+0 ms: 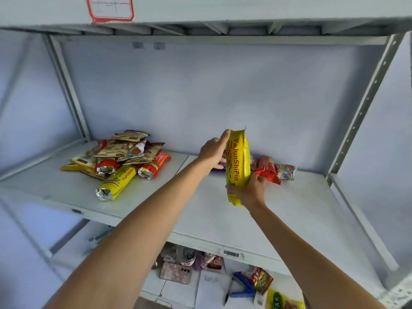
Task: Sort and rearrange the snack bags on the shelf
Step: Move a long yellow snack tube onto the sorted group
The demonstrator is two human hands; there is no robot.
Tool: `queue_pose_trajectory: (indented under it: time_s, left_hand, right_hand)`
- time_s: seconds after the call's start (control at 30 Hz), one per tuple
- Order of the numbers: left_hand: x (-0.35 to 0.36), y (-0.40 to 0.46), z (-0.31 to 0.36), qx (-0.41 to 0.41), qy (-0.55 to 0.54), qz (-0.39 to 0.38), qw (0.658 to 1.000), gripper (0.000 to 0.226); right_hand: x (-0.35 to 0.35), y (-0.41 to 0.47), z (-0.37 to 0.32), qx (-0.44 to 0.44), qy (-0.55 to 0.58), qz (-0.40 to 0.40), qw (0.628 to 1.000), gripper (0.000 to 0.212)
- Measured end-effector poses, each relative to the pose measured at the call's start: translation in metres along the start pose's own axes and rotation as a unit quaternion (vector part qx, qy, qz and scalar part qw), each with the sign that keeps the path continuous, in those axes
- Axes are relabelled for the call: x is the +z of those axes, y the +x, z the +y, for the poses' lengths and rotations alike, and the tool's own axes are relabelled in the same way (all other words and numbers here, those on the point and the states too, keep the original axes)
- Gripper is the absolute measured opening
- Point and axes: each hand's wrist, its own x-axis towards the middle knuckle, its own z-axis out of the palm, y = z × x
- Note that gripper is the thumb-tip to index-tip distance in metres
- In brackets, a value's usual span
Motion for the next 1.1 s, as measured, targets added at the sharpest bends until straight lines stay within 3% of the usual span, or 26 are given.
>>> queue_pose_trajectory:
  time_s: [0.13,0.2,0.3,0.5,0.57,0.73,0.93,1.03,1.1]
  left_hand:
    - [-0.035,-0.002,-0.018,0.044,0.070,0.074,0.994,0.053]
    - [-0.055,0.001,-0.031,0.042,0.080,0.083,0.992,0.057]
    - [-0.084,0.005,-0.054,0.011,0.032,0.061,0.998,0.058]
    - [-0.154,0.034,-0.098,0.014,-0.050,0.018,0.998,0.031]
    - [-0.178,0.046,-0.115,0.014,-0.049,0.025,0.998,0.026]
    - [-0.236,0.093,-0.160,0.007,0.000,0.022,1.000,0.039]
    - [-0.257,0.139,-0.206,-0.047,0.120,-0.036,0.991,0.042]
    - [-0.255,0.154,-0.224,-0.081,0.183,-0.052,0.978,0.056]
    - [-0.251,0.158,-0.228,-0.057,0.244,-0.052,0.967,0.052]
  right_hand:
    - [0.010,-0.003,-0.004,0.027,0.181,-0.138,0.973,0.058]
    - [0.021,-0.009,-0.010,0.034,0.241,-0.194,0.950,0.063]
    - [0.046,-0.017,-0.022,0.045,0.283,-0.248,0.926,0.075]
    - [0.120,-0.020,-0.057,0.061,0.325,-0.324,0.886,0.060]
    - [0.149,-0.021,-0.067,0.068,0.316,-0.331,0.887,0.059]
    - [0.231,-0.021,-0.081,0.118,0.308,-0.316,0.890,0.045]
    - [0.295,-0.025,-0.086,0.228,0.314,-0.216,0.896,0.057]
    - [0.316,-0.022,-0.083,0.259,0.253,-0.178,0.915,0.055]
    - [0.324,-0.020,-0.086,0.265,0.171,-0.149,0.937,0.050]
